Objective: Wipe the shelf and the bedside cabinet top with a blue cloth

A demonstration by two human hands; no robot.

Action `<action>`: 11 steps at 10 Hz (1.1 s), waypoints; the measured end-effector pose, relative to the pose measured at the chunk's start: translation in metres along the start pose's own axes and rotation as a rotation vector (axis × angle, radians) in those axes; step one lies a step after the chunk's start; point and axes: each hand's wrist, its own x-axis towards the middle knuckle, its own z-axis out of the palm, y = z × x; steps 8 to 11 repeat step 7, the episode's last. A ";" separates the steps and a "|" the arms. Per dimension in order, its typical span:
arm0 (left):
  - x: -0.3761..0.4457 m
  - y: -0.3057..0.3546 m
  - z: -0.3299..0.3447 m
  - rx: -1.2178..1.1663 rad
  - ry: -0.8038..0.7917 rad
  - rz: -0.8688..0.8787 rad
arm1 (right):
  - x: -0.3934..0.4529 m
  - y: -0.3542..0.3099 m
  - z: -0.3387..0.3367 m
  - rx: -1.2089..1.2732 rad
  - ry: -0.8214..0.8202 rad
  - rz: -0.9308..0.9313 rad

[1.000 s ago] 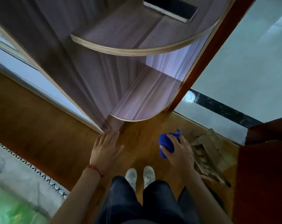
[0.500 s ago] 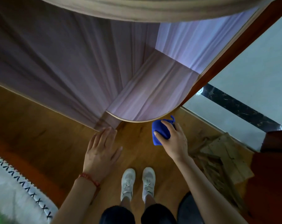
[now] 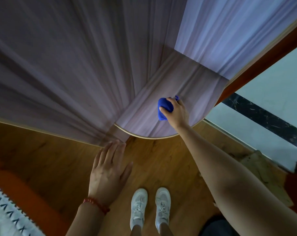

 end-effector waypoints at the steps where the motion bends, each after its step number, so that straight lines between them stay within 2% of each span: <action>1: 0.002 -0.003 0.004 0.001 0.005 0.011 | 0.011 0.007 0.012 -0.035 -0.050 -0.014; 3: 0.005 -0.008 0.008 0.016 0.022 0.032 | 0.012 0.015 0.019 -0.088 -0.089 0.036; 5: 0.004 -0.009 0.004 -0.006 0.028 -0.003 | 0.001 0.001 -0.003 -0.340 -0.112 0.033; 7: 0.001 -0.007 -0.009 -0.015 0.040 -0.005 | -0.068 -0.024 -0.060 -0.262 0.135 -0.297; 11: 0.001 -0.007 -0.009 -0.015 0.040 -0.005 | -0.068 -0.024 -0.060 -0.262 0.135 -0.297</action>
